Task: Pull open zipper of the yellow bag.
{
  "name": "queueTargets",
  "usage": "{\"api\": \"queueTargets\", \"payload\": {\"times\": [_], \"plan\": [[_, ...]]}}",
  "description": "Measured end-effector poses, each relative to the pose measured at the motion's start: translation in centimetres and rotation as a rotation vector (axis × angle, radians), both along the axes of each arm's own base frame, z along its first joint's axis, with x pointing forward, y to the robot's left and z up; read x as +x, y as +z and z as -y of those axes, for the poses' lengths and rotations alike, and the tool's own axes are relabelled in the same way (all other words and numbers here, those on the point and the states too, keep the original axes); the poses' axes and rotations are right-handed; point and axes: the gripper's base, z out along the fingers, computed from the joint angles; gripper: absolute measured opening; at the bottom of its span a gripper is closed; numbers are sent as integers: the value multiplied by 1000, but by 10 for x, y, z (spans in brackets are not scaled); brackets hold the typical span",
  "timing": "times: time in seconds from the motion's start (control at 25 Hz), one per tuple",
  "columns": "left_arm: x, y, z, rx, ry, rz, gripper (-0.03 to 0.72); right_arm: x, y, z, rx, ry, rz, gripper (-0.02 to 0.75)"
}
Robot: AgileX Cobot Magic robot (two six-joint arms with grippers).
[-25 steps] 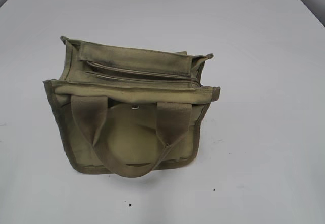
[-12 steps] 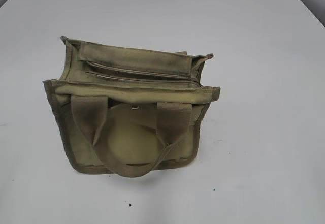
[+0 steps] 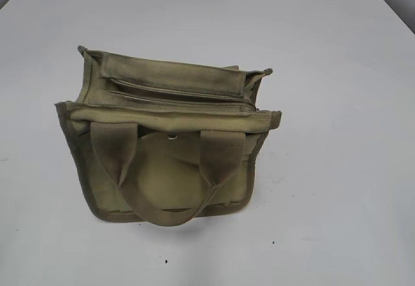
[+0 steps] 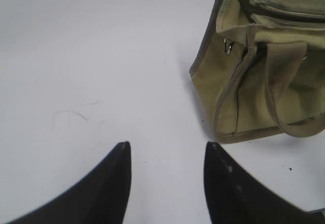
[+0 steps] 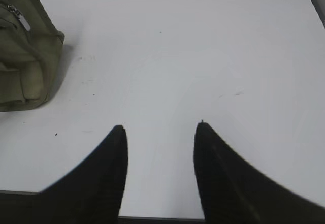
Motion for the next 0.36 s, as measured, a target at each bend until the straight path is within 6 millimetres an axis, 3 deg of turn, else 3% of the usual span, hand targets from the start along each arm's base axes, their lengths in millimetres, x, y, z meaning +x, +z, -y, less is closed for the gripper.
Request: {"api": "queueTargets", "payload": {"times": [0.36], "plan": [[0,0,0,0,0,0,364,0,0,-1,-3,12,1,342]]}}
